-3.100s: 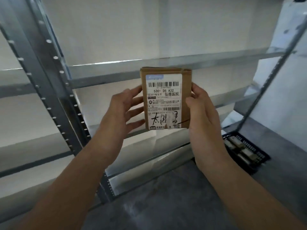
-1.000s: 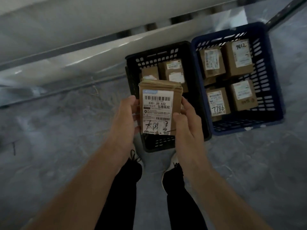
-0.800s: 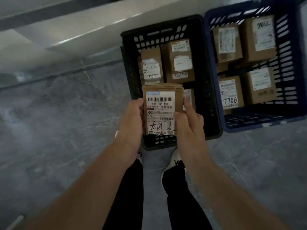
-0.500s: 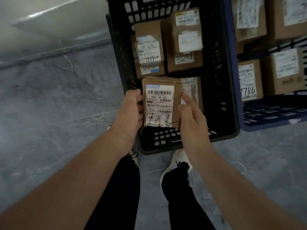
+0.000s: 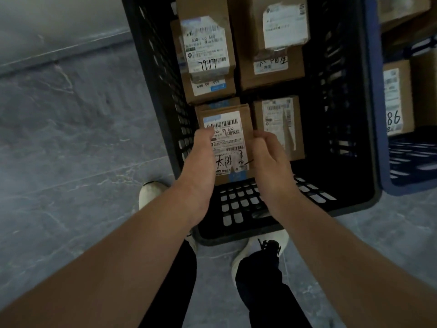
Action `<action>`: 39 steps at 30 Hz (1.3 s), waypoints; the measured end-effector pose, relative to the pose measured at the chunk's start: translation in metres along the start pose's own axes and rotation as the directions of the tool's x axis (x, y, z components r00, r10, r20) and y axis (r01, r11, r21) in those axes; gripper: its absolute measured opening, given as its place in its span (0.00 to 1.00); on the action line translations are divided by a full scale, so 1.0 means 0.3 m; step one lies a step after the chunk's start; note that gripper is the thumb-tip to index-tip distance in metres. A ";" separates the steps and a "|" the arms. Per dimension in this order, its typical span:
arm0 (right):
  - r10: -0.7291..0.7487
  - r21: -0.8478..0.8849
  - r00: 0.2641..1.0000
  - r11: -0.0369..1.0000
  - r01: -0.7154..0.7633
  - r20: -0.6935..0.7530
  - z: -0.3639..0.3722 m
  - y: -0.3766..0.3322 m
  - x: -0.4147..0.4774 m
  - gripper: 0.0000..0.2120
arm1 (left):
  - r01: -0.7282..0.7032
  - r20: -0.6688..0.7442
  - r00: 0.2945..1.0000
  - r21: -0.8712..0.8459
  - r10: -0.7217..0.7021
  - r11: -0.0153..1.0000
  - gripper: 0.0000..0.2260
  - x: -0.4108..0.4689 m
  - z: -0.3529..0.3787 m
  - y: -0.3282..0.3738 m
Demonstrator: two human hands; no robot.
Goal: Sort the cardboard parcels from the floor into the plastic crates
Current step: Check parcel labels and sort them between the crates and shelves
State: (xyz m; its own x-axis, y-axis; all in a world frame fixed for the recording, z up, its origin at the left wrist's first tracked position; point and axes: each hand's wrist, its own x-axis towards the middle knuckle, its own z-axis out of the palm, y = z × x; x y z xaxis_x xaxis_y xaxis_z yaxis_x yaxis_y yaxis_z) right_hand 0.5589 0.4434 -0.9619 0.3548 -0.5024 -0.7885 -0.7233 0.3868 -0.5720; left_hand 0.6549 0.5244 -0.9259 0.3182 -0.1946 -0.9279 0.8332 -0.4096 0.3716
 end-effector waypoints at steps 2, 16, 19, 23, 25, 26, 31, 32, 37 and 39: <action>0.010 -0.004 1.000 1.000 -0.010 0.012 0.004 0.003 0.020 0.13 | 0.004 0.009 1.000 -0.013 -0.004 1.000 0.20 0.019 -0.003 -0.005; -0.001 0.106 0.999 0.994 0.005 -0.034 0.010 -0.123 -0.125 0.17 | -0.081 0.105 0.992 0.058 0.075 0.995 0.17 -0.099 -0.052 0.047; -0.047 0.144 0.998 0.988 0.050 -0.029 0.029 -0.220 -0.216 0.16 | -0.117 0.123 0.987 0.121 0.102 0.986 0.17 -0.197 -0.070 0.120; -0.111 0.185 0.994 0.977 0.107 0.015 0.067 -0.371 -0.361 0.13 | -0.165 0.123 0.981 0.103 0.152 0.981 0.18 -0.380 -0.100 0.238; -0.171 0.170 0.985 0.972 0.163 0.036 0.066 -0.459 -0.436 0.11 | -0.208 0.112 0.974 0.095 0.197 0.974 0.17 -0.486 -0.110 0.303; -0.202 0.156 0.978 0.969 0.192 0.049 0.063 -0.509 -0.476 0.11 | -0.235 0.102 0.969 0.089 0.226 0.968 0.17 -0.541 -0.115 0.337; -0.371 0.093 0.916 0.928 0.361 0.152 0.018 -0.761 -0.699 0.12 | -0.398 0.034 0.917 0.005 0.397 0.917 0.18 -0.840 -0.137 0.485; -0.412 0.083 0.896 0.911 0.403 0.166 0.006 -0.808 -0.750 0.15 | -0.435 0.017 0.900 -0.012 0.435 0.900 0.18 -0.905 -0.140 0.509; -0.547 0.087 0.801 0.835 0.543 0.244 -0.058 -1.022 -1.040 0.29 | -0.617 -0.105 0.787 -0.093 0.608 0.782 0.16 -1.251 -0.158 0.620; -0.584 0.088 0.756 0.804 0.587 0.296 -0.077 -1.103 -1.177 0.25 | -0.673 -0.181 0.737 -0.096 0.651 0.734 0.14 -1.391 -0.188 0.660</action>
State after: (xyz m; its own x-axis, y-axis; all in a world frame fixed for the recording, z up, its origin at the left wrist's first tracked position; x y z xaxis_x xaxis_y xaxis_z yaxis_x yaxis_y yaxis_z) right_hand 0.6592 0.4749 -0.4889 0.8660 -0.3768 -0.3287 -0.3214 0.0841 -0.9432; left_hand 0.7125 0.5749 -0.4669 0.8591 -0.2489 -0.4473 0.4410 -0.0837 0.8936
